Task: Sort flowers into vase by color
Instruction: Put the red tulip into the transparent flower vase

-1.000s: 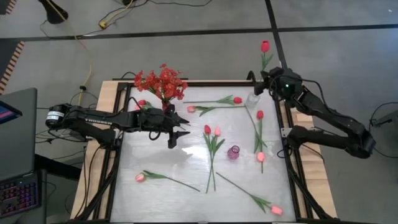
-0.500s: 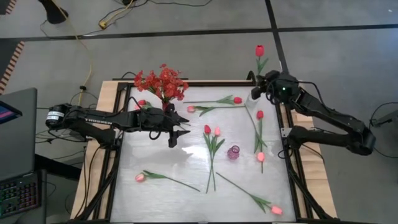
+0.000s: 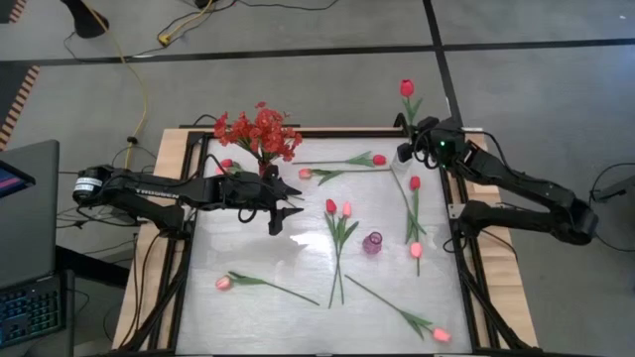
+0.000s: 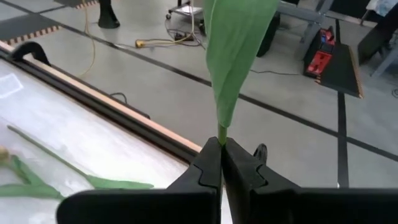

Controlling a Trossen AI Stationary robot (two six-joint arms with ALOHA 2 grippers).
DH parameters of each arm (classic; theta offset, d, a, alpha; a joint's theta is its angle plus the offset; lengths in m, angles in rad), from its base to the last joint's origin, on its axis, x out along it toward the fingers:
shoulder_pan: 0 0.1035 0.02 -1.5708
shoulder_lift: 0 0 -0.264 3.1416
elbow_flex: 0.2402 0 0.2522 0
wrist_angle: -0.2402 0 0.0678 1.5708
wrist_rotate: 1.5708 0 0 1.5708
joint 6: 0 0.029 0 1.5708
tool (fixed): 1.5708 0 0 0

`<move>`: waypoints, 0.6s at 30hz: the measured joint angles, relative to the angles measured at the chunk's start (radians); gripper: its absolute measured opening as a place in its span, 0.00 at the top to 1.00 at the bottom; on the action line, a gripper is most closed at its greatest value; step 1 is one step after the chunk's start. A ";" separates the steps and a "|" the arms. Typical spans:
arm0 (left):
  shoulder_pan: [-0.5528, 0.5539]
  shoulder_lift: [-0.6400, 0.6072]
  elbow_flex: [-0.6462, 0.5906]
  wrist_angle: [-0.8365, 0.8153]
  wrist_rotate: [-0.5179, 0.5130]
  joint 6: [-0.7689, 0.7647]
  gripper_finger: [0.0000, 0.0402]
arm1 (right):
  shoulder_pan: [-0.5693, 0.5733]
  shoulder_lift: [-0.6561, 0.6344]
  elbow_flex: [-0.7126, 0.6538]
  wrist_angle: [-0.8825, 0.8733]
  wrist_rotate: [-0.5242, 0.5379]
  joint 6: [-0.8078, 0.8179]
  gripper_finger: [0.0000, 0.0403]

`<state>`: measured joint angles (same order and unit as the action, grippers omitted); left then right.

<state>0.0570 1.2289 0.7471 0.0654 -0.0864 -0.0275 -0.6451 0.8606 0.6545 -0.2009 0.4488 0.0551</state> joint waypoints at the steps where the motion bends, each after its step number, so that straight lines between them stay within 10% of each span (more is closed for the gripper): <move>1: 0.000 0.000 0.000 0.000 0.000 0.000 0.46 | 0.001 -0.001 -0.006 0.006 0.000 0.000 0.91; 18: 0.000 0.000 0.000 -0.003 0.000 -0.022 0.46 | 0.003 -0.001 0.046 -0.194 -0.055 0.003 0.56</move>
<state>0.0570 1.2289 0.7475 0.0624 -0.0860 -0.0498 -0.6418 0.8600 0.7007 -0.3949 0.3937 0.0582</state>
